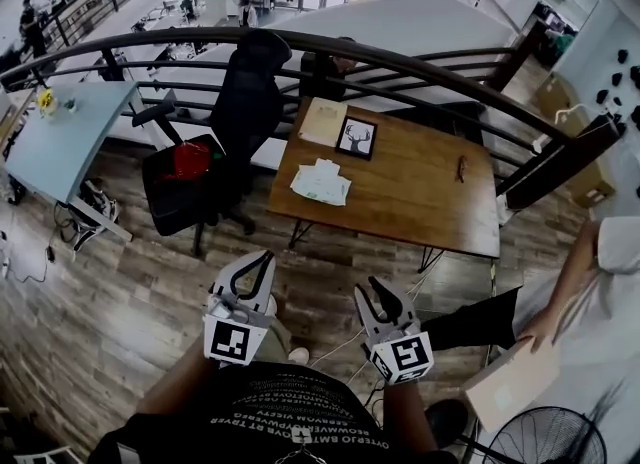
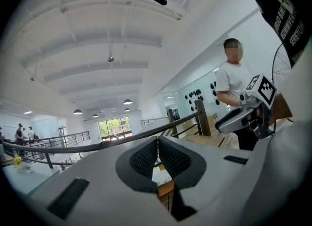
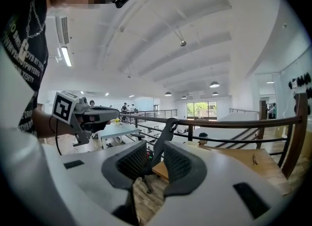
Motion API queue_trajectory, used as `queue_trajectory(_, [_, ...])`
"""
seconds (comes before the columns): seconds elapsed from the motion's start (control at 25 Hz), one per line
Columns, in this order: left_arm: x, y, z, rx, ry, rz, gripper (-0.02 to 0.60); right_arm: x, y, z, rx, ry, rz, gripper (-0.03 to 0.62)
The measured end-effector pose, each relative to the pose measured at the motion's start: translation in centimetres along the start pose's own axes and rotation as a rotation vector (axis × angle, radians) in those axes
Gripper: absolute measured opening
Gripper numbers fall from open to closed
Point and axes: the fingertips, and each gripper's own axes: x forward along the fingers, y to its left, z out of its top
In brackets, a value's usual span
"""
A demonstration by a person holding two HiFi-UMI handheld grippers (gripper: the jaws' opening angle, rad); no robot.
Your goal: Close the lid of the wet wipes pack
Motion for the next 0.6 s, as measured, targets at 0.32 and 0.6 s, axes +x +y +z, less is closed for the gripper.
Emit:
queue_trajectory(0.32, [4.0,2.5,-1.1,-0.015,0.004,-0.032,0.029,4.2,-1.1,0.2,0.003,0.024,0.001,0.109])
queue_trajectory(0.6, [7.7,5.8,-1.3,-0.034,-0.011,-0.060,0.029,8.4,-2.5,1.9,-0.015,0.029,-0.008,0.109])
